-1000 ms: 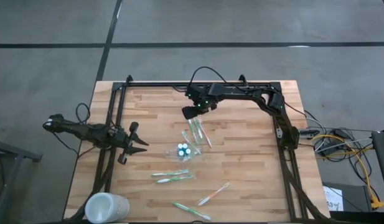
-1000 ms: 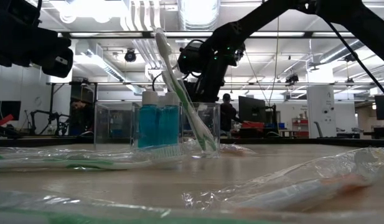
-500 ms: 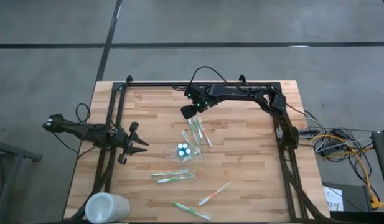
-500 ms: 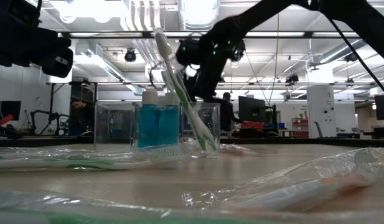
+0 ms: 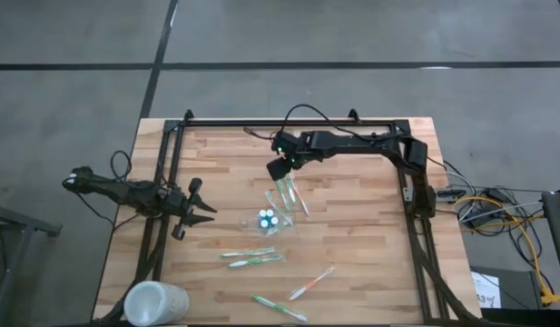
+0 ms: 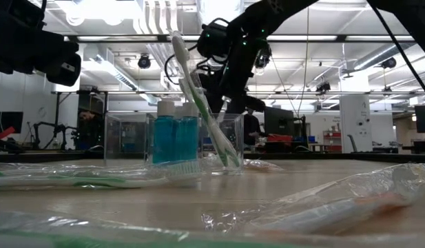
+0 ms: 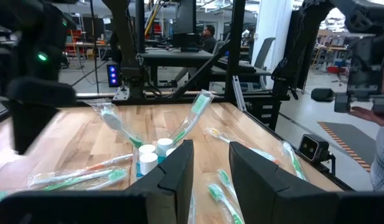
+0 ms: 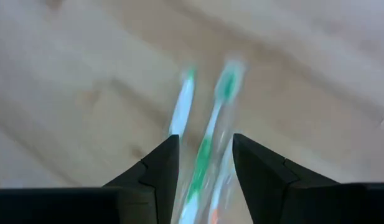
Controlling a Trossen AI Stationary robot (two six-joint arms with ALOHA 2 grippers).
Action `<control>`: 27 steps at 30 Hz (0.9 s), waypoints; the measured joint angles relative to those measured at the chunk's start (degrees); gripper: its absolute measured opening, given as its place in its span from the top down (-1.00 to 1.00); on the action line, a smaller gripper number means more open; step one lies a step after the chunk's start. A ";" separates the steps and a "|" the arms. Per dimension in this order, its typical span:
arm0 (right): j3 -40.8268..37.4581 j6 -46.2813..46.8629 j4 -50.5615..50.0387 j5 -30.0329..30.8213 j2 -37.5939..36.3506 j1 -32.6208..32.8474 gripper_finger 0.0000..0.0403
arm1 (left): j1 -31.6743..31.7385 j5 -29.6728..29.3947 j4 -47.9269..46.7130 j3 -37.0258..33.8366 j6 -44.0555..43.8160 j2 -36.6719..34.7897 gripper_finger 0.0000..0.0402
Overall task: Pick & Place toothbrushing station
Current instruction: Put the green toothbrush into the transparent organizer
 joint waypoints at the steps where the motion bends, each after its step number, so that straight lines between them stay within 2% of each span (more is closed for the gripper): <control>1: -0.58 0.31 -0.04 -0.83 0.00 0.19 0.25 | -0.02 0.00 0.00 0.00 0.00 0.01 0.46; 5: -1.74 0.52 0.27 -1.93 0.02 1.64 0.20 | -0.02 0.00 0.00 0.00 0.00 0.01 0.46; 13: -1.93 1.50 0.29 0.97 0.02 3.11 0.22 | -0.01 -0.02 -0.02 0.00 0.00 0.01 0.46; 21: -2.94 6.06 -4.45 -3.13 0.07 3.91 0.19 | -0.01 -0.02 -0.04 0.00 0.00 0.00 0.46; 27: -3.79 5.07 -4.38 -11.52 0.07 5.01 0.21 | 0.00 -0.02 -0.04 0.00 0.00 0.00 0.46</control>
